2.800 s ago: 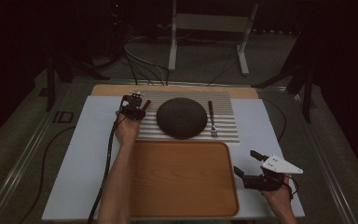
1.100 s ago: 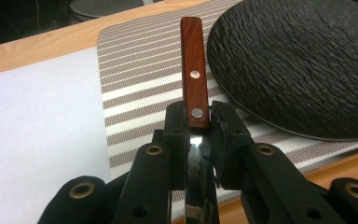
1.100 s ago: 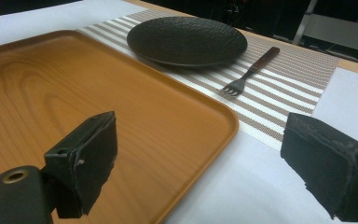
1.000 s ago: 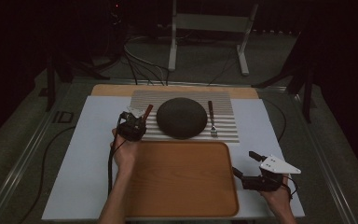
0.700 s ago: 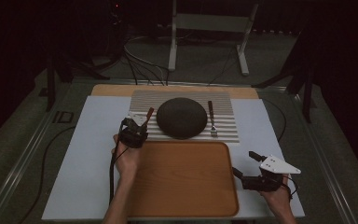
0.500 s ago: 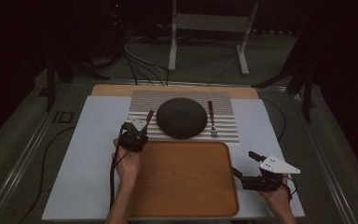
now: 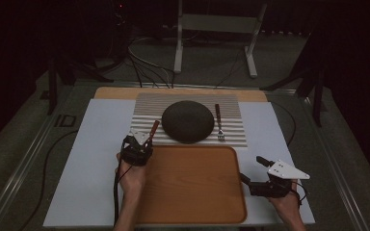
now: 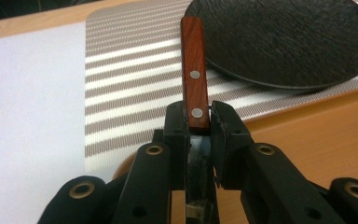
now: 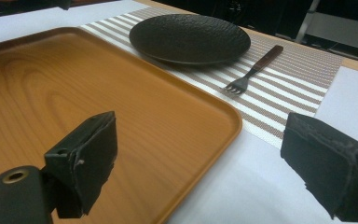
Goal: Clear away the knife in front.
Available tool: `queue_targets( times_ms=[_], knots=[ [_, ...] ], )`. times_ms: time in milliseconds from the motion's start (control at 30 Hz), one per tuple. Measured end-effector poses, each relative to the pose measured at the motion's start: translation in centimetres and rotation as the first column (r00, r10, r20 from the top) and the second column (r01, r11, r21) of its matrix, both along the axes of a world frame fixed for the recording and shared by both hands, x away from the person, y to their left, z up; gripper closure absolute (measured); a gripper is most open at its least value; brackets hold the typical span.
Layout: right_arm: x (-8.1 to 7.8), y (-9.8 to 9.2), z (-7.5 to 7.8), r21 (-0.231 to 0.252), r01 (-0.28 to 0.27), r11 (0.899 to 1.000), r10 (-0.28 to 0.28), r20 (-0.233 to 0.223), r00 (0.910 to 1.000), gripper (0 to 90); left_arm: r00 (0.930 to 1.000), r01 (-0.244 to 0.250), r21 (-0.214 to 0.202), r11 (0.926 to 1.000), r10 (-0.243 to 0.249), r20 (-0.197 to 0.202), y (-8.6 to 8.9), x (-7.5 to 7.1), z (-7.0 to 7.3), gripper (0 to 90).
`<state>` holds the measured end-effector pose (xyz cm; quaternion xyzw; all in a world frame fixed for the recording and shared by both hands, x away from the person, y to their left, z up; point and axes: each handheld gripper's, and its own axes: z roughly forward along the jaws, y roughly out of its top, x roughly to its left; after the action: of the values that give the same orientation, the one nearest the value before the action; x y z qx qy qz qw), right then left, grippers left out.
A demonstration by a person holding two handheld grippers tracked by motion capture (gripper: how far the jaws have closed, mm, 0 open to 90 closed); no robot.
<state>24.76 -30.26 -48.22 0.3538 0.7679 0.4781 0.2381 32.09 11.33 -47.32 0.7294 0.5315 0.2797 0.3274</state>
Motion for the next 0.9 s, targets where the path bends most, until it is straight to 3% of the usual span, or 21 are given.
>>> queue_targets(
  times_ms=[533,900],
  knots=[
    [0.0,0.1,0.0,-0.005,-0.002,1.0,0.002,-0.001,1.0,10.9,0.9996,-0.022,-0.039,0.999,0.021,-0.02,0.6,-2.0,-1.2,78.3],
    [0.0,0.1,0.0,-0.006,-0.002,1.0,0.002,-0.003,1.0,10.9,0.999,-0.026,-0.037,0.999,0.025,-0.038,0.6,-3.5,-2.2,78.3]
  ],
)
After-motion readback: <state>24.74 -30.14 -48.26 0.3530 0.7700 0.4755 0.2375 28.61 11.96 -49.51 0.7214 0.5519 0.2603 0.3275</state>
